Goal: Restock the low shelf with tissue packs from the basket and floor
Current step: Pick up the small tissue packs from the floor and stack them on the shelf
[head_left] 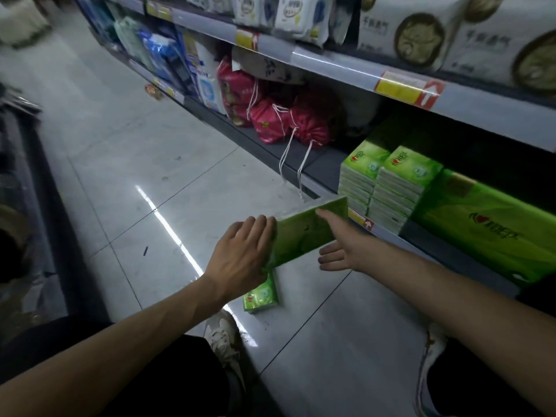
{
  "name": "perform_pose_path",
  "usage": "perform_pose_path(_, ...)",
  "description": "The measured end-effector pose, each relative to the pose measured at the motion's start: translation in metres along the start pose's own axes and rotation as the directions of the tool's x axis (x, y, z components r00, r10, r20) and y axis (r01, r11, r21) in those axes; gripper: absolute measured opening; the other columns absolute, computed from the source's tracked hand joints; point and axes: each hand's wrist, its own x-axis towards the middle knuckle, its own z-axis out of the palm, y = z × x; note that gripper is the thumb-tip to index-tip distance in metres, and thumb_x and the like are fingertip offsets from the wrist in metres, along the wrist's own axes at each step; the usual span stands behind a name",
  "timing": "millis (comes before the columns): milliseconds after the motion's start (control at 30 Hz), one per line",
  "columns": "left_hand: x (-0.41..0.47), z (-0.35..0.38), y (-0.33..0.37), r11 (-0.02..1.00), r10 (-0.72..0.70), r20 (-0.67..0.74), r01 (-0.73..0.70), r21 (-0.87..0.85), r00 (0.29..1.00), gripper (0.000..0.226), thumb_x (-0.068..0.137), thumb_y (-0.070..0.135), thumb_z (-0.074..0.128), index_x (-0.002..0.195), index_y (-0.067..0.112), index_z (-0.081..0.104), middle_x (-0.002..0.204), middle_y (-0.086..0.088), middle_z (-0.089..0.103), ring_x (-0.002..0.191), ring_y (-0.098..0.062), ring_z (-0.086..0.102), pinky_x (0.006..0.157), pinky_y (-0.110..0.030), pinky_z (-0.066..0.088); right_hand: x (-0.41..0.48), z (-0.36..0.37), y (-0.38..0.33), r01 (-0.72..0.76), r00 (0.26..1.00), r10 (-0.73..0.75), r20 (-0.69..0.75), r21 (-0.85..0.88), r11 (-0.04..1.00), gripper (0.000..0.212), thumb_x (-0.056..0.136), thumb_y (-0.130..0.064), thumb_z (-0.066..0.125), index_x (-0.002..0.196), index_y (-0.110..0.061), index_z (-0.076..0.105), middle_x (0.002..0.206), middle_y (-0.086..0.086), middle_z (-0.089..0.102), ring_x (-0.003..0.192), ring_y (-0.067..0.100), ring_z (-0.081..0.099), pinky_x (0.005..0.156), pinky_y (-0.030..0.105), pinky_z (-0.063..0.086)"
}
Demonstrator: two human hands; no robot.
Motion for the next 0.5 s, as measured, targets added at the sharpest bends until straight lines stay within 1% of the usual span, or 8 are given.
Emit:
perform_pose_path(67, -0.003, -0.003, 0.015, 0.997, 0.071, -0.045, -0.07, 0.018, 0.996, 0.086, 0.07, 0.033, 0.071, 0.145, -0.001, 0.047, 0.134, -0.019, 0.056, 0.115, -0.038, 0.057, 0.093, -0.046, 0.05, 0.009, -0.006, 0.003, -0.06, 0.998, 0.059, 0.014, 0.131, 0.989, 0.092, 0.085, -0.072, 0.063, 0.151, -0.012, 0.041, 0.142, 0.027, 0.055, 0.128, 0.045, 0.056, 0.109, 0.055, 0.047)
perform_pose_path(133, -0.007, -0.002, 0.028, 0.986, 0.149, -0.097, -0.141, 0.086, 0.984, 0.076, 0.076, 0.026, 0.068, 0.145, -0.001, 0.049, 0.134, -0.02, 0.057, 0.117, -0.04, 0.057, 0.096, -0.049, 0.049, 0.018, -0.008, 0.008, -0.103, 0.995, 0.097, 0.039, 0.21, 0.972, 0.085, 0.08, -0.072, 0.07, 0.14, -0.013, 0.053, 0.129, 0.022, 0.065, 0.121, 0.041, 0.061, 0.109, 0.055, 0.047)
perform_pose_path(200, -0.011, 0.001, 0.04, 0.961, 0.231, -0.114, -0.208, 0.182, 0.966, 0.066, 0.085, 0.017, 0.056, 0.148, 0.001, 0.046, 0.139, -0.019, 0.055, 0.122, -0.042, 0.053, 0.101, -0.054, 0.047, 0.021, -0.007, 0.013, -0.106, 0.994, 0.1, 0.034, 0.23, 0.967, 0.074, 0.077, -0.064, 0.078, 0.128, -0.013, 0.062, 0.115, 0.017, 0.07, 0.105, 0.035, 0.067, 0.095, 0.05, 0.056)
perform_pose_path(267, -0.015, 0.004, 0.051, 0.95, 0.26, -0.109, -0.234, 0.208, 0.959, 0.06, 0.093, 0.01, 0.039, 0.153, 0.003, 0.042, 0.145, -0.018, 0.051, 0.126, -0.043, 0.049, 0.104, -0.061, 0.045, 0.022, -0.006, 0.015, -0.075, 0.997, 0.076, 0.006, 0.241, 0.968, 0.054, 0.081, -0.049, 0.082, 0.117, -0.012, 0.068, 0.105, 0.014, 0.073, 0.094, 0.031, 0.069, 0.08, 0.043, 0.059)
perform_pose_path(333, -0.019, 0.009, 0.061, 0.949, 0.275, -0.105, -0.252, 0.191, 0.956, 0.062, 0.094, 0.012, 0.036, 0.156, 0.005, 0.038, 0.148, -0.017, 0.046, 0.128, -0.044, 0.048, 0.107, -0.064, 0.043, 0.026, -0.007, 0.016, -0.055, 0.998, 0.063, -0.024, 0.249, 0.967, 0.04, 0.082, -0.032, 0.082, 0.114, -0.01, 0.069, 0.099, 0.013, 0.075, 0.089, 0.031, 0.072, 0.078, 0.044, 0.061)
perform_pose_path(400, -0.02, 0.015, 0.07, 0.949, 0.307, -0.131, -0.292, 0.121, 0.943, 0.063, 0.096, 0.021, 0.051, 0.156, 0.007, 0.039, 0.148, -0.015, 0.044, 0.128, -0.042, 0.048, 0.108, -0.062, 0.044, 0.032, -0.007, 0.016, -0.028, 0.997, 0.045, -0.06, 0.262, 0.965, 0.03, 0.077, -0.019, 0.075, 0.105, -0.01, 0.065, 0.088, 0.012, 0.074, 0.079, 0.031, 0.073, 0.069, 0.046, 0.061)
perform_pose_path(467, -0.017, 0.016, 0.078, 0.952, 0.287, -0.162, -0.3, -0.06, 0.944, 0.069, 0.093, 0.038, 0.066, 0.154, 0.014, 0.044, 0.146, -0.013, 0.049, 0.13, -0.039, 0.05, 0.105, -0.056, 0.046, 0.036, -0.009, 0.015, 0.034, 0.995, -0.008, -0.101, 0.26, 0.965, 0.026, 0.071, -0.015, 0.07, 0.094, -0.013, 0.059, 0.076, 0.012, 0.068, 0.067, 0.03, 0.069, 0.061, 0.043, 0.058)
perform_pose_path(500, -0.016, 0.015, 0.081, 0.943, 0.264, -0.18, -0.292, -0.156, 0.948, 0.067, 0.094, 0.044, 0.066, 0.152, 0.016, 0.048, 0.144, -0.013, 0.052, 0.13, -0.037, 0.052, 0.104, -0.054, 0.046, 0.037, -0.011, 0.013, 0.06, 0.992, -0.031, -0.124, 0.239, 0.969, 0.025, 0.068, -0.016, 0.07, 0.09, -0.014, 0.057, 0.074, 0.011, 0.065, 0.065, 0.029, 0.067, 0.059, 0.041, 0.057)
